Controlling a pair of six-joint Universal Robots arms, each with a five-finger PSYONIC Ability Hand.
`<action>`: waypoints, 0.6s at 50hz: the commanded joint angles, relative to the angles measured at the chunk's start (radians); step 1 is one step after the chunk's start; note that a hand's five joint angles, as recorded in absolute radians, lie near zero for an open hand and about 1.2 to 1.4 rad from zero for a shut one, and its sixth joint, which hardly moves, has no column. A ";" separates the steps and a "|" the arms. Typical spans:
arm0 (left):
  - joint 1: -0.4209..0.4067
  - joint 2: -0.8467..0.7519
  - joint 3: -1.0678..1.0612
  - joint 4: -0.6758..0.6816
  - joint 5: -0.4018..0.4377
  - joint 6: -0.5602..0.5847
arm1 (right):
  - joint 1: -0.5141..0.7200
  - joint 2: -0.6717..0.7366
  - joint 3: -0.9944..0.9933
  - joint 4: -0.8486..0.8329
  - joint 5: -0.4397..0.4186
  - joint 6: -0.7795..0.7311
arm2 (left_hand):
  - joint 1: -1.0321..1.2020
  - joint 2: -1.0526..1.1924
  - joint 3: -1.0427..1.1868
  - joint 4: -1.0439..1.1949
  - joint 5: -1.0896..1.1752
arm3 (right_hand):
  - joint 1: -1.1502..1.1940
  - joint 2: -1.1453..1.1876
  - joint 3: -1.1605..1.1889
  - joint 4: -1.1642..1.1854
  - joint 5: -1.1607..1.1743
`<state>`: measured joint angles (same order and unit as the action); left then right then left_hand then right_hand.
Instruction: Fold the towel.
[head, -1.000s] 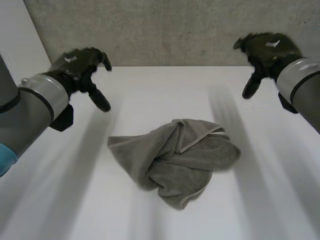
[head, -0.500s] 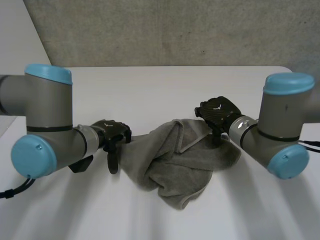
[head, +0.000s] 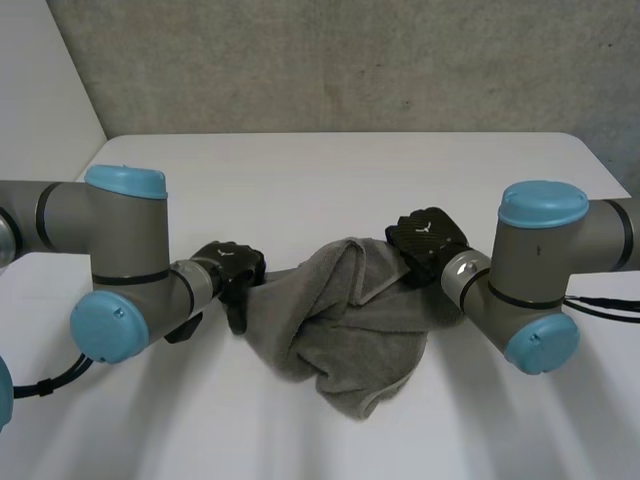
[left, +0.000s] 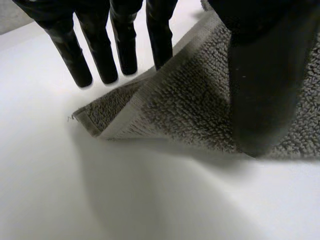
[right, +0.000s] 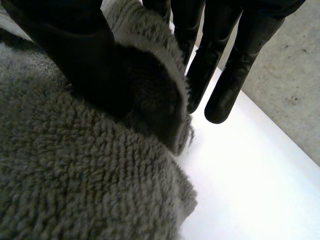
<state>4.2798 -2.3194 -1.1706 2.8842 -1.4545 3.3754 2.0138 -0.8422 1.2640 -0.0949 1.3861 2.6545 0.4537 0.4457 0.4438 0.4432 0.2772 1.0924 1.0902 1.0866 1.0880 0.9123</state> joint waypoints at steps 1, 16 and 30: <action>0.000 0.000 0.000 0.001 0.000 -0.008 | -0.003 -0.040 0.014 0.004 -0.054 0.067 | 0.197 0.205 0.207 0.208 0.199 | 0.073 0.075 0.078 0.077 0.078; 0.009 0.034 0.043 -0.064 0.006 -0.001 | -0.021 -0.098 -0.136 0.306 -0.194 0.038 | 0.943 0.951 0.952 0.953 0.944 | 0.270 0.272 0.275 0.274 0.275; 0.041 0.049 0.325 -0.148 0.017 0.071 | -0.041 -0.048 -0.629 0.630 -0.314 -0.084 | 0.943 0.951 0.952 0.953 0.944 | 0.304 0.306 0.310 0.308 0.309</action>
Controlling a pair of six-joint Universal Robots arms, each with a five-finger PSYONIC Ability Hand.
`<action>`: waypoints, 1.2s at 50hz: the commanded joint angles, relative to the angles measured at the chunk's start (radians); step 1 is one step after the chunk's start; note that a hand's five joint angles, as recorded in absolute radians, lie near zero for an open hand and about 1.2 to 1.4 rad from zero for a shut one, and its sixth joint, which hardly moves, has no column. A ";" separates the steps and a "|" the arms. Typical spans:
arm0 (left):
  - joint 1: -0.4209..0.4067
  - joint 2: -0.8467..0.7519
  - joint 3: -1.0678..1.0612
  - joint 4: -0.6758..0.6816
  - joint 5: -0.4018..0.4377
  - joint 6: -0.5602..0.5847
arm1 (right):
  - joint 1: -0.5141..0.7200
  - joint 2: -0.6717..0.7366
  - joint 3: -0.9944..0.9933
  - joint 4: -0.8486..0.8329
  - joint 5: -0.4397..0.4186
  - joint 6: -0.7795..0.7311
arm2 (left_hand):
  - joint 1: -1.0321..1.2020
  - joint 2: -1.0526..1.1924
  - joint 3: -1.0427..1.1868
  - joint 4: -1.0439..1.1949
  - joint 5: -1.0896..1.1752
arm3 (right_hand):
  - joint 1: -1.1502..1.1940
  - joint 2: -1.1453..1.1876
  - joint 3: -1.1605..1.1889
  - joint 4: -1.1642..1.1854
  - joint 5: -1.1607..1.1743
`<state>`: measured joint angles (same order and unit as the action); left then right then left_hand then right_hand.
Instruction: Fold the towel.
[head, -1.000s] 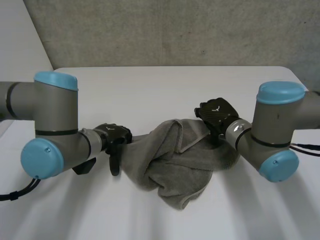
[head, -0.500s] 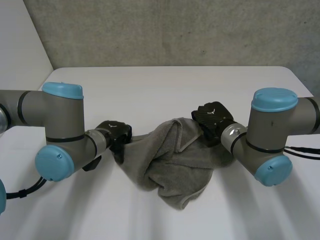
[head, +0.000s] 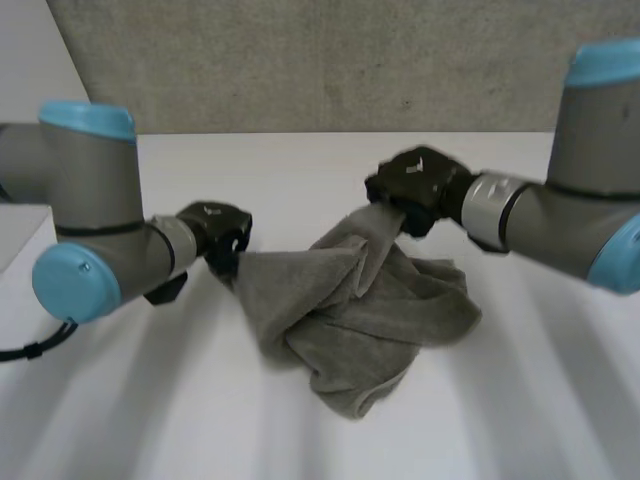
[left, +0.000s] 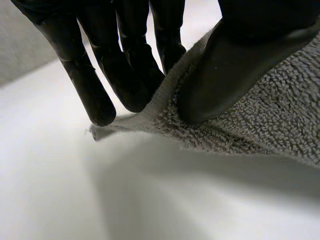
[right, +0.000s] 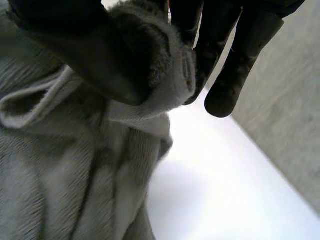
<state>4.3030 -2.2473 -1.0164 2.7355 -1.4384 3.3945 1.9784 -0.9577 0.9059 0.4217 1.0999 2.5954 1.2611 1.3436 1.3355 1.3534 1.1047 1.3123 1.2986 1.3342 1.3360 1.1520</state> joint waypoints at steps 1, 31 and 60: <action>0.026 -0.058 0.253 0.025 0.000 0.072 | -0.006 0.114 -0.386 0.112 -0.017 -0.023 | 0.135 0.053 0.061 0.043 0.117 | 0.084 0.098 0.062 0.060 0.070; 0.193 0.109 0.064 0.658 -0.043 -0.211 | -0.043 0.181 -0.599 -0.004 0.080 0.048 | 0.135 0.053 0.061 0.043 0.117 | 0.084 0.098 0.062 0.060 0.070; 0.281 0.351 -0.777 0.693 0.125 -0.046 | -0.315 -0.331 0.531 -0.197 0.037 0.104 | -0.281 -0.364 -0.356 -0.374 -0.299 | 0.084 0.098 0.062 0.060 0.070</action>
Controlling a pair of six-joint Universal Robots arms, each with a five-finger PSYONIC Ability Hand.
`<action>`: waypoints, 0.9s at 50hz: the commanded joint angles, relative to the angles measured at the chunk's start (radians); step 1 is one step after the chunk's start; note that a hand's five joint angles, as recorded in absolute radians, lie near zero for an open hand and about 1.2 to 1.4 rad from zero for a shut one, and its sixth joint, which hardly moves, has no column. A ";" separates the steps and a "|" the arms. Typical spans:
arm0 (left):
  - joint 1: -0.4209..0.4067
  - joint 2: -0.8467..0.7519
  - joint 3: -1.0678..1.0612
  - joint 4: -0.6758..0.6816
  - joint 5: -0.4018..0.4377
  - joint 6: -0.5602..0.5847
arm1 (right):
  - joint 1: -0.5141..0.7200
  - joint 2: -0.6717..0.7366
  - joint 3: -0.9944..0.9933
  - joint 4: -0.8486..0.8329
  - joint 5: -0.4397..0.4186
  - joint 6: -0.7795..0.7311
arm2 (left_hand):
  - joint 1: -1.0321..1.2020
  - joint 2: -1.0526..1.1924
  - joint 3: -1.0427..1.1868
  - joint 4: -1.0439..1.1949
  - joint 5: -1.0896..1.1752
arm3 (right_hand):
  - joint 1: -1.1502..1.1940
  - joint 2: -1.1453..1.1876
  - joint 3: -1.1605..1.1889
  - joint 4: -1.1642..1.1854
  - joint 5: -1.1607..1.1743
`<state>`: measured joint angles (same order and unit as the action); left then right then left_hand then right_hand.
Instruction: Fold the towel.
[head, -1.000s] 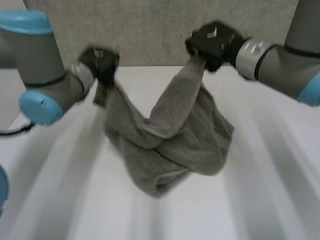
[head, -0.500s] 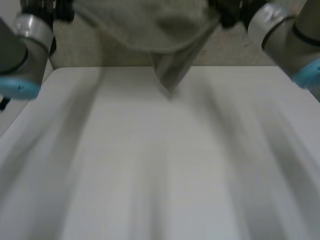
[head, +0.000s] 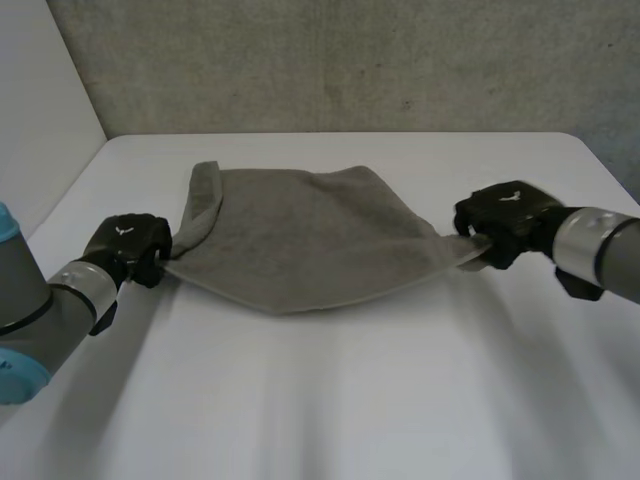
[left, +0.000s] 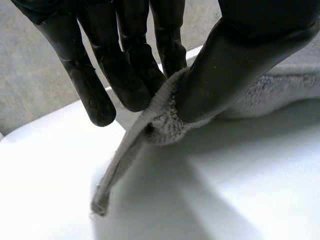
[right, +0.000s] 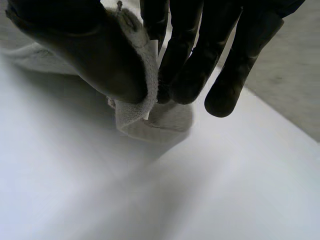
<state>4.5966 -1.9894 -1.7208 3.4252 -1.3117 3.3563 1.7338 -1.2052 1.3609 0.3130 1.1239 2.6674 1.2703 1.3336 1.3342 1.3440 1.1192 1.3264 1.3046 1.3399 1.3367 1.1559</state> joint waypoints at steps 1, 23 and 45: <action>-0.016 0.106 -0.092 0.003 0.000 -0.008 | -0.071 -0.083 0.076 -0.089 0.013 0.032 | -0.654 -0.717 -0.718 -0.728 -0.677 | 0.070 0.092 0.056 0.060 0.066; -0.044 0.024 -0.169 0.066 0.014 0.011 | -0.125 -0.073 0.346 -0.390 0.013 0.101 | -0.895 -0.959 -0.959 -0.969 -0.919 | 0.070 0.092 0.056 0.060 0.066; -0.027 -0.046 -0.145 0.109 0.012 0.255 | -0.128 -0.037 0.365 -0.436 0.014 0.097 | -0.716 -0.780 -0.780 -0.790 -0.740 | 0.070 0.092 0.056 0.060 0.066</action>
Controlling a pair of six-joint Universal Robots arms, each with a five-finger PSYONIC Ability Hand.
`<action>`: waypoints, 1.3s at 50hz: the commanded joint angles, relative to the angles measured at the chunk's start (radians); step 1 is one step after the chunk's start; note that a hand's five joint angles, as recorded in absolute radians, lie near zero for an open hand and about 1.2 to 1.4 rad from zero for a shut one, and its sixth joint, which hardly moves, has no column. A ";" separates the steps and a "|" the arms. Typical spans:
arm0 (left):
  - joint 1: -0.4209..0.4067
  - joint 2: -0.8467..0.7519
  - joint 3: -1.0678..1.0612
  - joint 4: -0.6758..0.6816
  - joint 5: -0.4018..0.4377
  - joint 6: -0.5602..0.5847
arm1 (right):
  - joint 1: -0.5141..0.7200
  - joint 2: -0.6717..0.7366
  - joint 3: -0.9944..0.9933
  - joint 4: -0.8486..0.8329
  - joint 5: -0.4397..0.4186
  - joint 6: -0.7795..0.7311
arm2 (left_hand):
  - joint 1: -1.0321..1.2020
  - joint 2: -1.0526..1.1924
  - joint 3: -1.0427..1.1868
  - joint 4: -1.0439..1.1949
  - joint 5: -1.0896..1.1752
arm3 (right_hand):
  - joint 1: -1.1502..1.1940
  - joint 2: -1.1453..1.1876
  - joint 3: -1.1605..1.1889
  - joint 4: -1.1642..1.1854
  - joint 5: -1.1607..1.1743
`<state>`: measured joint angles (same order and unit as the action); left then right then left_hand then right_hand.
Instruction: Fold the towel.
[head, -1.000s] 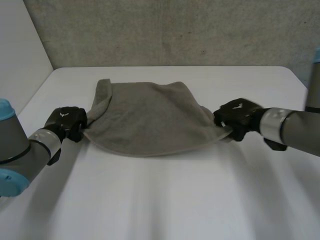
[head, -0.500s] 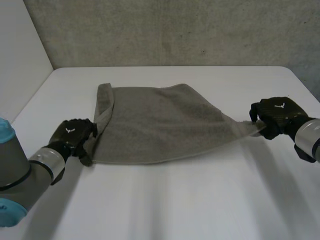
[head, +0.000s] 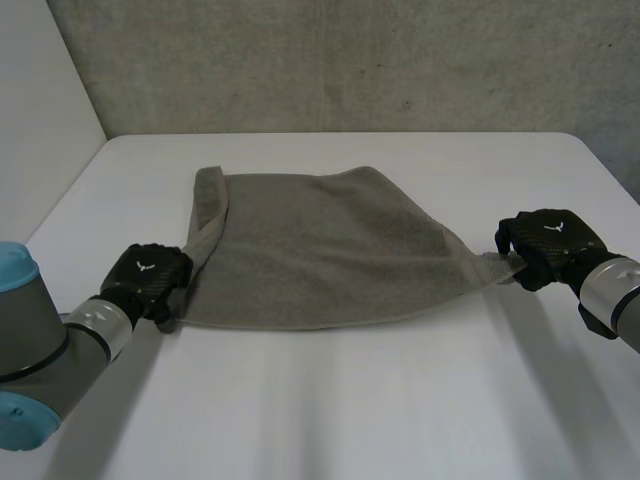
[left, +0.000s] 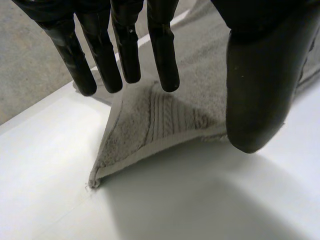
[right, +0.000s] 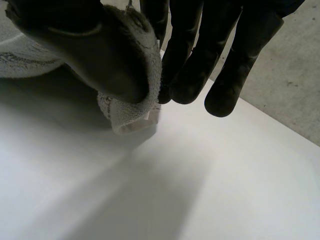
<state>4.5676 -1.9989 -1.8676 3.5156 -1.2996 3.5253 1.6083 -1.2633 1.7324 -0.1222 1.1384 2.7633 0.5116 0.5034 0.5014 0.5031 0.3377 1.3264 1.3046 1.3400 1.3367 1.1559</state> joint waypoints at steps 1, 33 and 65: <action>0.002 -0.037 0.002 0.019 0.000 0.086 | -0.007 0.027 -0.010 -0.001 0.000 0.001 | 0.042 0.051 0.053 0.051 0.042 | 0.070 0.092 0.056 0.060 0.066; 0.004 -0.070 0.025 0.128 -0.006 0.106 | 0.065 0.107 0.042 -0.059 0.073 -0.071 | 0.885 0.893 0.895 0.893 0.884 | -0.786 -0.765 -0.800 -0.797 -0.790; 0.044 0.308 0.105 -0.067 -0.014 -0.027 | 0.065 -0.280 -0.099 0.036 0.075 -0.019 | 0.885 0.893 0.895 0.893 0.884 | 0.070 0.092 0.056 0.060 0.066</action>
<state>4.6027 -1.9243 -1.8411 3.5685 -1.3157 3.5990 1.6939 -1.3392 1.7785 -0.2028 1.2210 2.7057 1.2569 1.3020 1.3079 1.3586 1.1123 1.3233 1.3093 1.3412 1.3408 1.1650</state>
